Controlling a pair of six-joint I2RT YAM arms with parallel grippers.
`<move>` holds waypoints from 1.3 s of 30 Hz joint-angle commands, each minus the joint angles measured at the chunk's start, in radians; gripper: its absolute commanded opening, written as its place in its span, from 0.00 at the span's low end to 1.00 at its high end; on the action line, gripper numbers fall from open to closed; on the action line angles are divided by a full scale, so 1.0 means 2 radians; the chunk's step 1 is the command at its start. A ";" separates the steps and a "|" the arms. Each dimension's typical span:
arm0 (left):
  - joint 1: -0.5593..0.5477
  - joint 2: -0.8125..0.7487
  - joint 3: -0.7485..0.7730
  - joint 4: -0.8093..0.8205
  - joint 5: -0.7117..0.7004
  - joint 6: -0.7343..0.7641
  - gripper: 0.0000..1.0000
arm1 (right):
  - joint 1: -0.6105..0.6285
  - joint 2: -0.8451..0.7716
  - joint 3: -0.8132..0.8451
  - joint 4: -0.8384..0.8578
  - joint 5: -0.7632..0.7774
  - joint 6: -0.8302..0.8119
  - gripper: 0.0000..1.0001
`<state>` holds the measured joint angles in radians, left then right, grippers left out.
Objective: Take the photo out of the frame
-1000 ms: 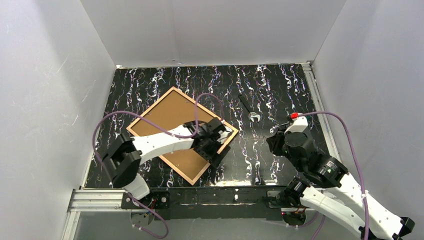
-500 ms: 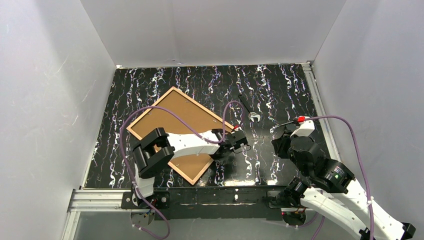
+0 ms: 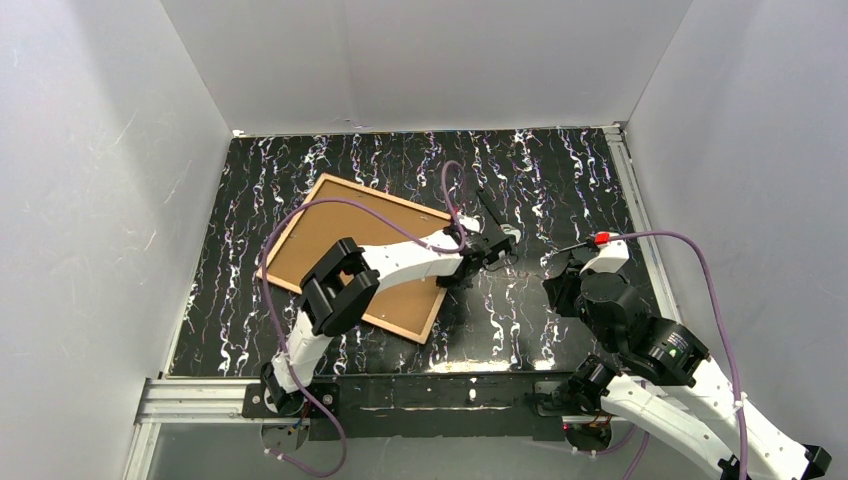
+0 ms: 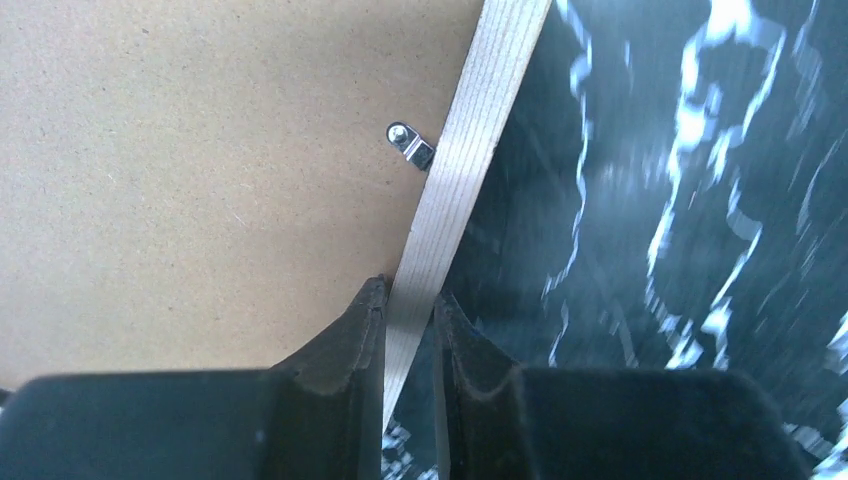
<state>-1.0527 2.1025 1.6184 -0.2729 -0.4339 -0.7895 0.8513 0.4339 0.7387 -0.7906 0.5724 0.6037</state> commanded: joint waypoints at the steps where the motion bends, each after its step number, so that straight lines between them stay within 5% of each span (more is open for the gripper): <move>1: 0.010 0.007 0.052 -0.090 -0.112 -0.201 0.00 | 0.001 0.000 0.011 0.006 0.006 0.009 0.01; 6: 0.031 0.058 0.111 -0.089 -0.099 -0.258 0.00 | 0.001 0.003 0.010 0.009 0.004 0.007 0.01; 10: 0.045 0.079 0.147 -0.063 -0.071 -0.222 0.03 | 0.001 0.021 0.014 0.009 -0.003 0.005 0.01; 16: 0.072 0.050 0.118 -0.006 0.007 -0.129 0.63 | 0.001 0.039 0.012 0.011 -0.007 0.009 0.01; 22: 0.113 -0.101 -0.020 0.068 0.131 0.004 0.90 | 0.001 0.074 0.008 0.026 -0.025 0.001 0.01; 27: 0.154 -0.282 -0.177 0.104 0.262 0.116 0.93 | 0.001 0.146 0.023 0.060 -0.063 -0.034 0.01; 32: 0.183 -0.441 -0.317 0.055 0.338 0.212 0.94 | 0.000 0.252 0.054 0.104 -0.092 -0.078 0.01; 39: 0.192 -0.548 -0.415 0.021 0.369 0.186 0.89 | 0.000 0.450 0.180 0.121 -0.109 -0.144 0.01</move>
<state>-0.6811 1.0492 0.8642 -0.1364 0.2039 -0.4179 0.8513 1.1622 0.9180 -0.6182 0.3824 0.4225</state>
